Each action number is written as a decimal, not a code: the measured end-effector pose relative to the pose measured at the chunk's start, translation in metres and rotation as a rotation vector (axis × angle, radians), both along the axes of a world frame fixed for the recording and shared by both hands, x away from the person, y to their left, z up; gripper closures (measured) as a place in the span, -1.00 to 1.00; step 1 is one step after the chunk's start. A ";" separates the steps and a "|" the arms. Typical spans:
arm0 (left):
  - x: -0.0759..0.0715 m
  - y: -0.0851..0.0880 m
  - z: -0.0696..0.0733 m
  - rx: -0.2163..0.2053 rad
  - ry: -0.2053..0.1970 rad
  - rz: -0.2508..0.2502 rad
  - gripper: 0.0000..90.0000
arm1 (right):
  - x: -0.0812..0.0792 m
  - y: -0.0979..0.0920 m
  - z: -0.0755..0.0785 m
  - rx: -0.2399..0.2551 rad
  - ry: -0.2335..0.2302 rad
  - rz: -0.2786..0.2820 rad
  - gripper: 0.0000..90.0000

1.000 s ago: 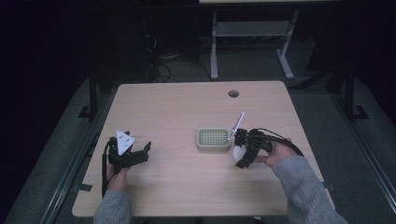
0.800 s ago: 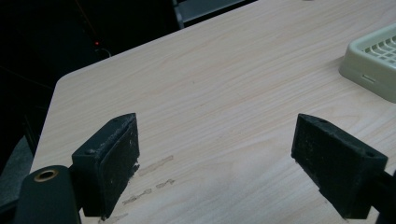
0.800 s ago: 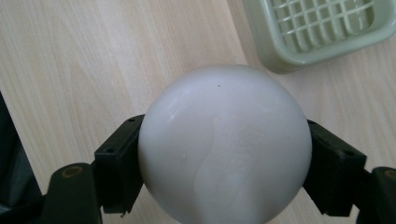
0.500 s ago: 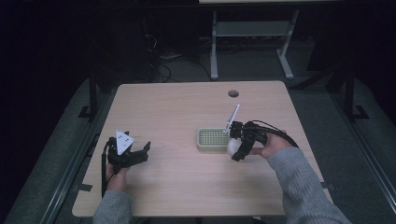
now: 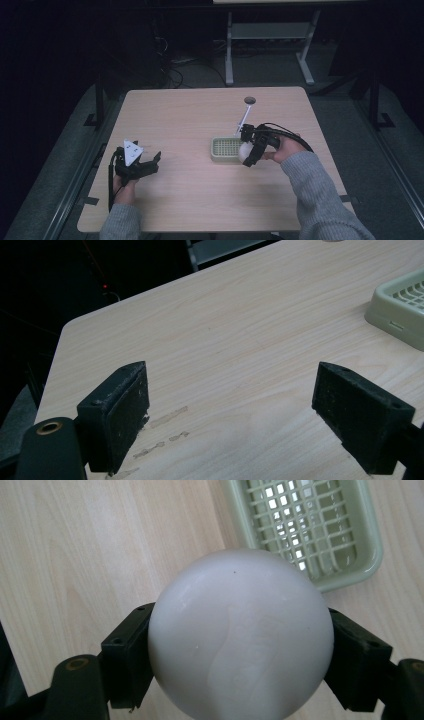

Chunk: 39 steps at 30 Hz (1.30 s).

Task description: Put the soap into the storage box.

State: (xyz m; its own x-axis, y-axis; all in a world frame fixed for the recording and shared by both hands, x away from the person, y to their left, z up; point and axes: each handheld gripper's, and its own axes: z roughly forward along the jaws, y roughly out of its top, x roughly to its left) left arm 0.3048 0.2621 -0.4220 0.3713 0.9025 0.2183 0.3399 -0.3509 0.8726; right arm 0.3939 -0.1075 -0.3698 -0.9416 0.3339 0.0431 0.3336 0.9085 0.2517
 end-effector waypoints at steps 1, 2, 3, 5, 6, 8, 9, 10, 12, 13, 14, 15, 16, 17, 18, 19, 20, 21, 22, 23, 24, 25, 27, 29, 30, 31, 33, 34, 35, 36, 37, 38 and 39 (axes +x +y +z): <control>0.000 0.000 0.000 0.001 0.001 0.000 -0.67 | 0.000 0.000 0.000 0.000 0.000 0.000 -0.48; 0.000 0.000 0.000 0.001 0.000 -0.001 -0.67 | 0.001 0.001 0.001 0.001 0.001 0.002 -0.48; 0.000 0.001 0.000 -0.003 0.000 0.000 -0.67 | 0.003 0.003 0.002 0.014 -0.002 0.000 -0.48; 0.000 0.001 0.000 -0.002 -0.003 0.002 -0.67 | 0.006 0.005 0.002 0.024 0.007 0.001 -0.48; 0.000 0.001 0.000 -0.002 -0.003 0.002 -0.67 | 0.006 0.005 0.002 0.024 0.007 0.001 -0.48; 0.000 0.001 0.000 -0.004 -0.002 0.003 -0.67 | 0.010 0.009 0.001 0.009 0.006 0.004 -0.48; 0.000 0.001 0.000 -0.004 -0.002 0.003 -0.67 | 0.010 0.009 0.001 0.009 0.006 0.004 -0.48; 0.000 0.001 0.000 -0.005 -0.003 0.002 -0.67 | 0.011 0.010 0.001 0.008 0.008 0.005 -0.48; 0.000 0.001 0.000 -0.004 -0.003 0.002 -0.67 | 0.014 0.013 0.001 0.009 0.008 0.003 -0.48; 0.000 0.001 0.000 -0.004 -0.003 0.002 -0.67 | 0.015 0.014 0.001 0.009 0.009 0.004 -0.48; 0.000 0.001 0.000 -0.004 -0.003 0.002 -0.67 | 0.016 0.015 0.001 0.010 0.008 0.005 -0.48; 0.000 0.001 0.000 -0.003 -0.001 0.003 -0.67 | 0.018 0.018 0.002 0.011 0.004 0.005 -0.48; 0.000 0.001 0.000 -0.005 -0.002 0.003 -0.67 | 0.020 0.019 0.002 0.012 0.005 0.006 -0.48; 0.000 0.001 0.000 -0.006 -0.005 0.003 -0.67 | 0.020 0.021 0.002 0.015 0.003 0.009 -0.48; 0.000 0.001 0.001 -0.004 -0.004 0.001 -0.67 | 0.021 0.022 0.002 0.021 0.006 0.009 -0.48; 0.000 0.001 0.000 -0.005 -0.005 0.001 -0.67 | 0.022 0.023 0.002 0.024 0.008 0.012 -0.48; 0.000 0.001 0.000 -0.005 -0.005 0.001 -0.67 | 0.022 0.023 0.002 0.024 0.008 0.012 -0.48; 0.000 0.000 0.000 -0.006 -0.004 -0.001 -0.67 | 0.024 0.025 0.001 0.024 0.007 0.012 -0.48; 0.000 0.000 0.000 -0.006 -0.004 -0.001 -0.67 | 0.025 0.026 0.001 0.025 0.006 0.012 -0.48; 0.000 0.000 0.000 -0.008 -0.004 -0.001 -0.67 | 0.026 0.027 0.000 0.025 0.011 0.010 -0.48; 0.000 0.000 0.000 -0.008 -0.004 -0.001 -0.67 | 0.026 0.027 0.000 0.025 0.011 0.010 -0.48; 0.000 0.000 0.000 -0.007 -0.007 -0.001 -0.67 | 0.028 0.029 0.000 0.012 0.010 0.014 -0.48; 0.000 0.000 0.001 -0.007 -0.004 0.001 -0.67 | 0.029 0.030 0.001 0.009 0.010 0.014 -0.48; 0.000 0.001 0.001 -0.006 -0.004 0.002 -0.67 | 0.033 0.033 0.002 0.018 0.010 0.013 -0.48; 0.000 0.001 0.001 -0.006 -0.004 0.002 -0.67 | 0.033 0.033 0.002 0.018 0.010 0.013 -0.48; 0.000 0.001 0.001 -0.007 -0.004 0.002 -0.67 | 0.034 0.034 0.002 0.015 0.008 0.014 -0.48; 0.000 0.001 0.001 -0.006 -0.002 0.002 -0.67 | 0.037 0.038 0.002 0.014 0.005 0.016 -0.48; 0.000 0.001 0.001 -0.007 -0.004 0.002 -0.67 | 0.038 0.039 0.002 0.016 0.009 0.015 -0.48; 0.000 0.001 0.001 -0.007 -0.004 0.002 -0.67 | 0.038 0.039 0.002 0.016 0.009 0.015 -0.48; 0.000 0.001 0.001 -0.007 -0.004 0.002 -0.67 | 0.040 0.041 0.000 0.017 0.009 0.016 -0.48; 0.000 0.001 0.001 -0.007 -0.003 0.002 -0.67 | 0.040 0.042 -0.002 0.015 0.014 0.016 -0.48; 0.000 0.001 0.001 -0.007 -0.003 0.002 -0.67 | 0.040 0.042 -0.002 0.015 0.014 0.016 -0.48; 0.000 0.001 0.001 -0.006 -0.003 0.002 -0.67 | 0.042 0.043 -0.004 0.006 0.013 0.017 -0.48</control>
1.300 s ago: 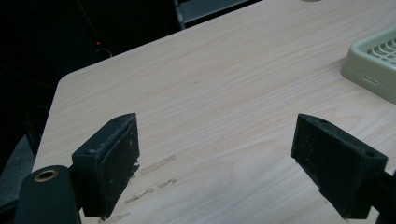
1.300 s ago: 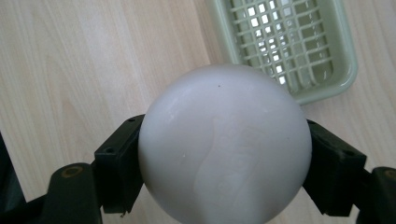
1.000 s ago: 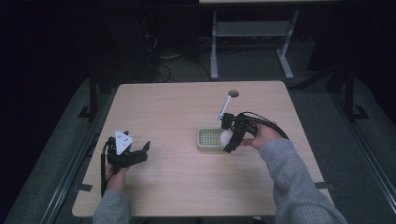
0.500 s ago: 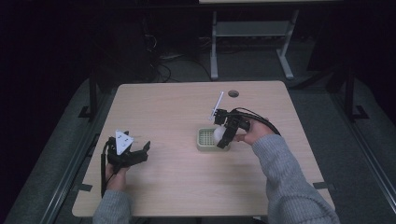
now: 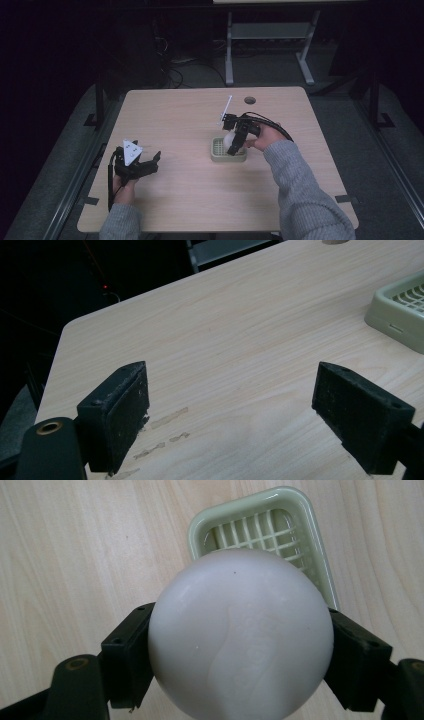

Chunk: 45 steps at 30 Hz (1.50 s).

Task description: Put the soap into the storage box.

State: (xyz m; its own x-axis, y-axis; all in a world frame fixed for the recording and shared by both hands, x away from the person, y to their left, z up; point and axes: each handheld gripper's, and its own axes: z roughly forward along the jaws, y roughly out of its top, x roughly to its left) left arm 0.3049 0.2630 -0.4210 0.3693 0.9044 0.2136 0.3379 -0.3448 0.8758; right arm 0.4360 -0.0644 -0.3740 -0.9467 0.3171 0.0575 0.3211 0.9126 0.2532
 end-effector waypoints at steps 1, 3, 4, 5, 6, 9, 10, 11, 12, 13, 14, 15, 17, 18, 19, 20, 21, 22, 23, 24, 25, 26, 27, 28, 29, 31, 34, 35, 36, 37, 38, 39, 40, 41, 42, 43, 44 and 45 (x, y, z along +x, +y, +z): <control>0.000 0.000 0.000 -0.001 0.000 0.001 -0.67 | 0.001 0.001 -0.001 -0.002 0.003 -0.002 -0.48; 0.000 0.000 0.000 0.000 0.000 0.000 -0.67 | 0.001 0.002 -0.003 -0.008 0.004 -0.003 -0.48; 0.000 0.000 0.000 -0.001 0.001 0.000 -0.67 | 0.003 0.004 -0.005 -0.014 0.007 -0.004 -0.48; 0.000 0.000 0.000 -0.001 0.001 0.000 -0.67 | 0.004 0.005 -0.006 -0.017 0.008 -0.002 -0.48; 0.000 0.000 0.000 -0.003 -0.001 -0.001 -0.67 | 0.004 0.006 -0.008 -0.017 0.011 -0.007 -0.48; 0.000 0.000 0.000 -0.005 -0.002 -0.003 -0.67 | 0.007 0.008 -0.011 -0.022 0.011 -0.008 -0.48; 0.000 0.000 0.000 -0.005 -0.002 -0.003 -0.67 | 0.007 0.009 -0.012 -0.027 0.008 -0.010 -0.48; 0.000 0.000 0.000 -0.005 -0.002 -0.004 -0.67 | 0.007 0.009 -0.012 -0.027 0.008 -0.010 -0.48; 0.000 0.000 0.000 -0.004 -0.002 -0.004 -0.67 | 0.008 0.010 -0.013 -0.030 0.006 -0.011 -0.48; 0.000 0.000 0.000 -0.005 -0.003 -0.003 -0.67 | 0.009 0.010 -0.014 -0.031 0.009 -0.009 -0.48; 0.000 0.000 0.000 -0.006 -0.002 -0.004 -0.67 | 0.009 0.011 -0.015 -0.039 0.011 -0.012 -0.48; 0.000 0.000 0.000 -0.005 -0.002 -0.004 -0.67 | 0.010 0.012 -0.017 -0.049 0.008 -0.012 -0.48; 0.000 0.000 0.000 -0.006 -0.003 -0.003 -0.67 | 0.012 0.012 -0.019 -0.056 0.009 -0.015 -0.48; 0.000 0.000 0.000 -0.005 -0.002 -0.004 -0.67 | 0.012 0.013 -0.020 -0.058 0.007 -0.019 -0.48; 0.000 0.000 0.000 -0.005 -0.002 -0.004 -0.67 | 0.013 0.013 -0.022 -0.057 0.010 -0.027 -0.48; 0.000 0.000 0.000 -0.005 -0.001 -0.004 -0.67 | 0.014 0.014 -0.022 -0.059 0.008 -0.026 -0.48; 0.000 0.000 0.000 -0.005 -0.001 -0.004 -0.67 | 0.014 0.014 -0.022 -0.059 0.008 -0.026 -0.48; 0.000 0.000 0.000 -0.004 -0.001 -0.004 -0.67 | 0.015 0.015 -0.024 -0.065 0.008 -0.024 -0.48; 0.000 0.000 0.000 -0.006 -0.001 -0.003 -0.67 | 0.015 0.015 -0.024 -0.065 0.008 -0.024 -0.48; 0.000 -0.001 0.000 -0.005 0.000 -0.004 -0.67 | 0.016 0.016 -0.025 -0.072 0.005 -0.025 -0.48; 0.000 -0.001 0.000 -0.005 -0.001 -0.004 -0.67 | 0.016 0.016 -0.025 -0.072 0.005 -0.025 -0.48; 0.000 0.000 0.000 -0.006 0.000 -0.004 -0.67 | 0.017 0.016 -0.027 -0.072 0.008 -0.028 -0.48; 0.000 0.000 0.000 -0.003 0.000 -0.004 -0.67 | 0.017 0.016 -0.027 -0.072 0.008 -0.028 -0.48; 0.000 0.000 0.000 -0.004 0.000 -0.002 -0.67 | 0.018 0.017 -0.029 -0.078 0.010 -0.030 -0.48; 0.000 0.000 0.000 -0.004 0.001 -0.003 -0.67 | 0.019 0.017 -0.030 -0.080 0.007 -0.031 -0.48; 0.000 0.000 0.000 -0.005 0.001 -0.001 -0.67 | 0.020 0.016 -0.031 -0.081 0.013 -0.035 -0.48; 0.000 0.000 0.000 -0.003 0.001 -0.003 -0.67 | 0.021 0.016 -0.031 -0.082 0.011 -0.040 -0.48; 0.000 0.000 0.000 -0.003 0.000 -0.003 -0.67 | 0.021 0.016 -0.032 -0.080 0.017 -0.041 -0.48; 0.000 0.000 0.000 -0.002 -0.001 -0.004 -0.67 | 0.022 0.017 -0.033 -0.086 0.014 -0.041 -0.48; 0.000 0.000 0.000 -0.003 0.000 -0.004 -0.67 | 0.022 0.017 -0.033 -0.086 0.014 -0.041 -0.48; 0.000 0.001 0.000 -0.003 0.001 -0.002 -0.67 | 0.022 0.018 -0.034 -0.088 0.020 -0.034 -0.48; 0.000 0.001 0.000 -0.003 0.001 -0.002 -0.67 | 0.022 0.018 -0.034 -0.088 0.020 -0.034 -0.48; 0.000 0.001 0.000 -0.006 0.001 -0.002 -0.67 | 0.023 0.018 -0.036 -0.093 0.020 -0.035 -0.48; 0.000 0.001 0.000 -0.007 0.000 -0.001 -0.67 | 0.023 0.018 -0.036 -0.093 0.020 -0.035 -0.48; 0.000 0.001 0.000 -0.009 -0.001 0.000 -0.67 | 0.023 0.019 -0.037 -0.096 0.021 -0.037 -0.48; 0.000 0.001 0.000 -0.009 -0.001 0.000 -0.67 | 0.023 0.019 -0.037 -0.096 0.021 -0.037 -0.48; 0.000 0.001 0.000 -0.008 -0.001 0.000 -0.67 | 0.024 0.020 -0.038 -0.097 0.022 -0.039 -0.48; 0.000 0.001 0.000 -0.009 -0.001 0.000 -0.67 | 0.024 0.020 -0.038 -0.097 0.022 -0.037 -0.48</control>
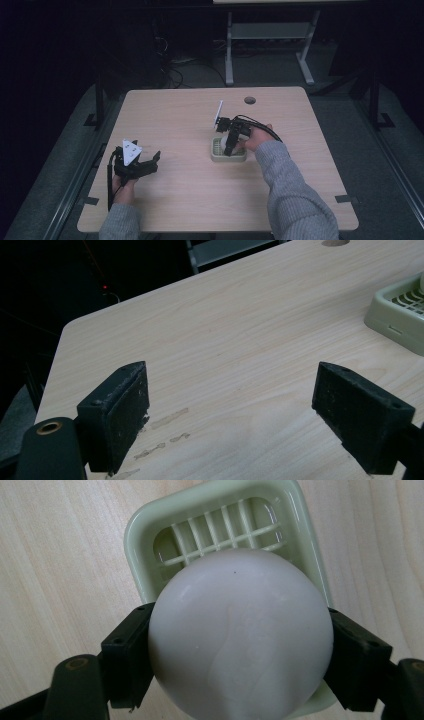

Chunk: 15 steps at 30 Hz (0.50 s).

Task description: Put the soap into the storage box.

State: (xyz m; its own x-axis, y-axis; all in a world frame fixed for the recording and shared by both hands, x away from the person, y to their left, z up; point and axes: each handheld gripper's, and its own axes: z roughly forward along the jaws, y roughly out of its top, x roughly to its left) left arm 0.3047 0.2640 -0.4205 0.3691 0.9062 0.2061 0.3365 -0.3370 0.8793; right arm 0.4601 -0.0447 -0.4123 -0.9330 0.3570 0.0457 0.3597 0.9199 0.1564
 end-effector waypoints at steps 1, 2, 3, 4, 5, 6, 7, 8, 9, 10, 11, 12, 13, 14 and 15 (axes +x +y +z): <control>0.000 0.000 0.000 0.001 -0.003 -0.001 -0.67 | 0.000 0.000 -0.001 -0.001 0.000 0.000 -0.48; 0.000 0.000 0.000 0.001 -0.003 -0.001 -0.67 | 0.000 0.000 -0.001 -0.001 0.000 0.000 -0.48; 0.000 0.001 0.000 -0.001 -0.004 0.003 -0.67 | 0.001 0.000 -0.001 0.002 0.006 -0.002 -0.48; 0.000 0.001 0.000 -0.001 -0.002 0.003 -0.67 | 0.001 0.000 -0.001 0.003 0.004 -0.002 -0.48; 0.000 0.001 0.000 -0.001 -0.001 0.005 -0.67 | 0.001 0.000 -0.001 0.002 0.005 -0.006 -0.48; 0.000 0.001 0.000 -0.001 -0.001 0.005 -0.67 | 0.001 0.000 -0.001 0.002 0.005 -0.006 -0.48; 0.000 0.001 0.000 -0.002 0.000 0.005 -0.67 | 0.002 0.000 -0.001 0.004 0.009 -0.005 -0.48; 0.000 0.001 0.000 0.000 0.001 0.005 -0.67 | 0.002 0.000 -0.001 0.004 0.009 -0.005 -0.48; 0.000 0.001 0.000 -0.003 0.000 0.003 -0.67 | 0.002 0.000 -0.001 0.005 0.012 -0.006 -0.48; 0.000 0.000 0.000 0.000 0.000 -0.001 -0.67 | 0.002 0.001 -0.001 0.001 0.014 -0.007 -0.48; 0.000 0.000 0.000 0.002 0.001 -0.001 -0.67 | 0.002 0.001 -0.001 0.001 0.014 -0.007 -0.48; 0.000 0.000 0.000 0.003 0.001 -0.002 -0.67 | 0.002 0.001 -0.001 0.001 0.012 -0.007 -0.48; 0.000 0.000 0.000 0.001 -0.001 -0.003 -0.67 | 0.002 0.001 -0.001 0.001 0.012 -0.006 -0.48; 0.000 0.000 0.000 0.001 -0.002 -0.001 -0.67 | 0.002 0.001 -0.001 0.001 0.012 -0.006 -0.48; 0.000 0.000 0.000 -0.001 -0.002 0.000 -0.67 | 0.002 0.001 -0.001 0.002 0.012 -0.008 -0.48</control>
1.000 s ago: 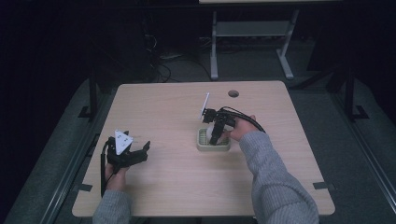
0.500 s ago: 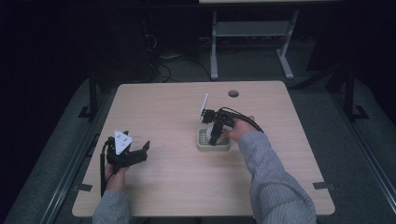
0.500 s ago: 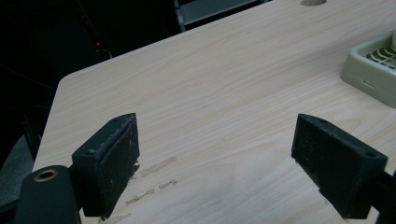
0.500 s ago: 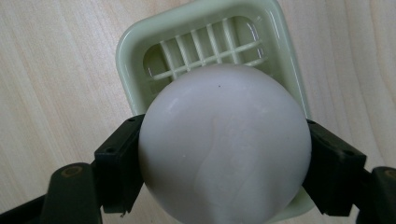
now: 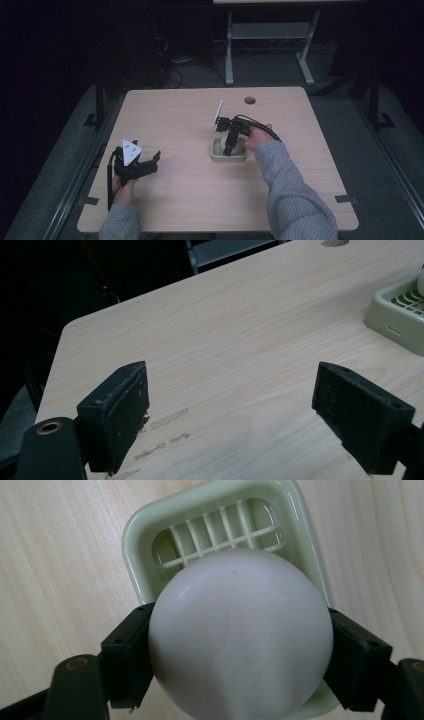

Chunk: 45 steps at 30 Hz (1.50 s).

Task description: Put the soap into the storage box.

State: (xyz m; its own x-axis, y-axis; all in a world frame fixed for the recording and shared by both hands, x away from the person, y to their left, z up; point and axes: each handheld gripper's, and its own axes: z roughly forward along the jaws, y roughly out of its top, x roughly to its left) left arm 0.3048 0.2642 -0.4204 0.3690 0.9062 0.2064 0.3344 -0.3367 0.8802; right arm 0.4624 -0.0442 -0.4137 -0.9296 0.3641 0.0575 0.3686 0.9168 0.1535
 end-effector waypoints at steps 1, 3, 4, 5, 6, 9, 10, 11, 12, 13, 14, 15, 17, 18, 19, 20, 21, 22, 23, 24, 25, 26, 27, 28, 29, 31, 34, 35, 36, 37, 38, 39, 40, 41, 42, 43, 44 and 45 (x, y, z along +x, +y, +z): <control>0.000 0.000 0.000 0.001 0.001 0.001 -0.67 | 0.000 0.000 0.000 0.000 0.002 -0.002 -0.48; 0.000 0.000 0.000 -0.001 0.000 0.003 -0.67 | 0.001 0.000 0.000 0.002 0.006 -0.003 -0.48; 0.000 0.000 0.000 0.000 0.000 0.002 -0.67 | 0.001 0.000 0.000 0.002 0.009 -0.005 -0.48; 0.000 0.000 0.000 0.000 0.000 0.002 -0.67 | 0.001 0.000 0.000 0.002 0.009 -0.005 -0.48; 0.000 0.000 0.000 0.000 0.001 0.000 -0.67 | 0.001 0.000 0.000 0.002 0.008 -0.005 -0.48; 0.000 0.000 0.000 0.001 0.001 0.001 -0.67 | 0.001 0.000 0.000 0.001 0.010 -0.005 -0.48; 0.000 0.000 0.000 0.001 0.001 0.001 -0.67 | 0.001 0.000 0.000 0.002 0.011 -0.005 -0.48; 0.000 0.001 0.000 0.001 0.001 0.002 -0.67 | 0.001 -0.001 0.000 0.004 0.012 -0.007 -0.48; 0.000 0.001 0.000 -0.002 0.003 0.004 -0.67 | 0.002 -0.001 -0.001 0.004 0.016 -0.010 -0.48; 0.000 0.001 0.000 -0.002 0.003 0.004 -0.67 | 0.002 -0.001 -0.001 0.004 0.016 -0.010 -0.48; 0.000 0.001 0.000 0.000 0.002 0.004 -0.67 | 0.002 -0.001 -0.001 0.004 0.016 -0.010 -0.48; 0.000 0.001 0.000 -0.001 0.002 0.004 -0.67 | 0.002 -0.001 -0.001 0.003 0.015 -0.012 -0.48; 0.000 0.001 0.000 -0.001 0.001 0.004 -0.67 | 0.002 -0.001 -0.001 0.002 0.017 -0.012 -0.48; 0.000 0.001 0.000 -0.002 0.001 0.004 -0.67 | 0.002 -0.001 -0.001 0.002 0.018 -0.014 -0.48; 0.000 0.001 0.000 0.001 0.002 0.005 -0.67 | 0.002 -0.002 -0.001 0.004 0.021 -0.016 -0.49; 0.000 0.001 0.000 -0.001 0.000 0.005 -0.67 | 0.002 -0.002 -0.001 0.004 0.019 -0.016 -0.49; 0.000 0.001 0.000 -0.001 0.000 0.005 -0.67 | 0.002 -0.002 -0.001 0.003 0.019 -0.016 -0.49; 0.000 0.001 0.000 -0.001 -0.001 0.005 -0.67 | 0.002 -0.002 -0.001 0.000 0.013 -0.018 -0.50; 0.000 0.001 0.000 -0.001 -0.001 0.005 -0.67 | 0.002 -0.002 -0.001 0.002 0.012 -0.014 -0.50; 0.000 0.001 0.000 -0.002 -0.001 0.005 -0.67 | 0.002 -0.001 -0.001 0.001 0.015 -0.016 -0.50; 0.000 0.001 0.000 -0.003 -0.001 0.005 -0.67 | 0.002 -0.001 -0.001 0.001 0.015 -0.016 -0.50; 0.000 0.001 0.001 -0.001 0.002 0.005 -0.67 | 0.001 -0.002 0.000 0.007 0.015 -0.019 -0.50; 0.000 0.001 0.001 -0.001 0.002 0.005 -0.67 | 0.001 -0.002 0.000 0.007 0.015 -0.019 -0.50; 0.000 0.001 0.000 -0.003 -0.001 0.005 -0.67 | 0.002 -0.002 0.000 0.011 0.017 -0.021 -0.51; 0.000 0.001 0.000 -0.004 0.000 0.005 -0.67 | 0.002 -0.003 0.001 0.020 0.018 -0.023 -0.52; 0.000 0.001 0.000 -0.005 -0.001 0.005 -0.67 | 0.001 -0.004 0.001 0.026 0.018 -0.027 -0.54; 0.000 0.001 0.000 -0.001 0.004 0.005 -0.67 | 0.000 -0.005 0.003 0.030 0.020 -0.031 -0.55; 0.000 0.001 0.000 -0.001 0.005 0.005 -0.67 | 0.000 -0.006 0.004 0.033 0.017 -0.032 -0.55; -0.001 0.001 0.001 -0.003 0.000 0.004 -0.67 | -0.001 -0.007 0.006 0.035 0.014 -0.035 -0.55; -0.001 0.001 0.001 -0.003 0.000 0.004 -0.67 | -0.001 -0.007 0.006 0.035 0.014 -0.035 -0.55; -0.001 0.001 0.001 -0.002 0.000 0.005 -0.67 | -0.002 -0.009 0.008 0.041 0.017 -0.043 -0.57; -0.001 0.001 0.001 -0.003 0.001 0.004 -0.67 | -0.002 -0.009 0.008 0.041 0.017 -0.043 -0.57; -0.001 0.000 0.001 -0.001 0.001 0.003 -0.67 | -0.003 -0.010 0.009 0.038 0.020 -0.045 -0.57; -0.001 0.000 0.001 0.000 0.000 0.003 -0.67 | -0.003 -0.011 0.010 0.038 0.017 -0.045 -0.56; -0.001 0.000 0.001 -0.002 0.001 0.004 -0.67 | -0.004 -0.014 0.013 0.048 0.015 -0.053 -0.56; -0.001 0.000 0.001 -0.002 0.001 0.004 -0.67 | -0.004 -0.014 0.013 0.048 0.015 -0.053 -0.56; -0.001 0.000 0.000 -0.002 0.000 0.004 -0.67 | -0.004 -0.015 0.014 0.052 0.010 -0.051 -0.56; -0.001 0.000 0.000 0.000 0.001 0.004 -0.67 | -0.005 -0.017 0.015 0.052 0.006 -0.056 -0.56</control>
